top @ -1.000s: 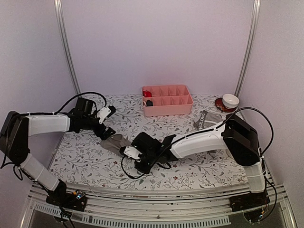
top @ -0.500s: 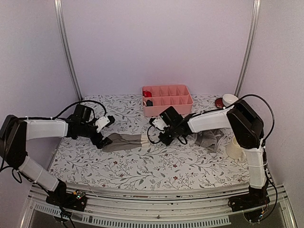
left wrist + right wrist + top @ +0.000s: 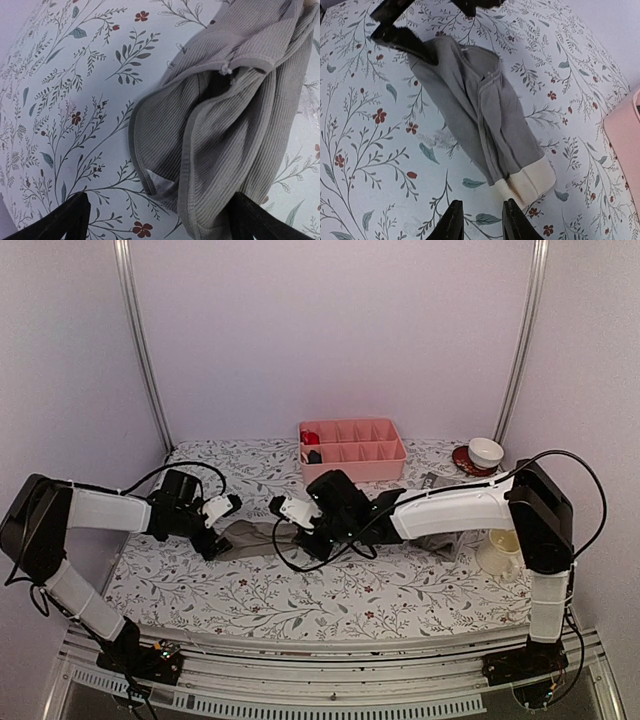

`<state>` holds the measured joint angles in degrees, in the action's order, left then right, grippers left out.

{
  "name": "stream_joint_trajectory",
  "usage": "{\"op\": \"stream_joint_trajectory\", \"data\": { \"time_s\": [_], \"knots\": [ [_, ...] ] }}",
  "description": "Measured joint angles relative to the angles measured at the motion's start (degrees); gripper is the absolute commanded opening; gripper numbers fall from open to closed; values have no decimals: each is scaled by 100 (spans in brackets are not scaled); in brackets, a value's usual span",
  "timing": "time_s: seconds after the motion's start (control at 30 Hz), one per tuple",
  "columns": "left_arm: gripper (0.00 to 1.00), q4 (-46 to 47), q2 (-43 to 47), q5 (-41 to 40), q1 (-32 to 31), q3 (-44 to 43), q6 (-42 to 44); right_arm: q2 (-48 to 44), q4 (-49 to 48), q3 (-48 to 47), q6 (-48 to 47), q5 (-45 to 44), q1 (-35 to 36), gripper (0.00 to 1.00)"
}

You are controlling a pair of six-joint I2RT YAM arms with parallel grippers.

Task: Roll the underwear
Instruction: Fold the underwear at the center of the board.

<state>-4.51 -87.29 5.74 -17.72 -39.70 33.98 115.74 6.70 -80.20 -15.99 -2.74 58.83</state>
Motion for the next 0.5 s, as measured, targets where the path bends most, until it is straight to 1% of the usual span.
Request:
{"op": "stream_joint_trajectory", "data": {
  "time_s": [0.1, 0.17, 0.23, 0.27, 0.37, 0.43, 0.5],
  "knots": [
    [98, 101, -192, -179, 2, -17, -46, 192, -63, -560, -39, -133, 2, 28],
    [98, 160, -321, -289, 2, -44, -101, 474, -170, -994, -72, -251, -37, 30],
    [98, 225, -463, -400, 4, -90, -136, 763, -227, -1318, -127, -282, -74, 36],
    [98, 236, -514, -409, 9, -120, -164, 920, -245, -1427, -188, -271, -79, 41],
    [98, 247, -632, -448, 26, -245, -214, 1139, -229, -1543, -339, -219, -103, 54],
    [99, 238, -684, -426, 50, -297, -249, 1303, -199, -1639, -511, -125, -109, 58],
    [99, 216, -706, -363, 83, -323, -267, 1399, -144, -1725, -710, -22, -109, 60]
  ]
}}
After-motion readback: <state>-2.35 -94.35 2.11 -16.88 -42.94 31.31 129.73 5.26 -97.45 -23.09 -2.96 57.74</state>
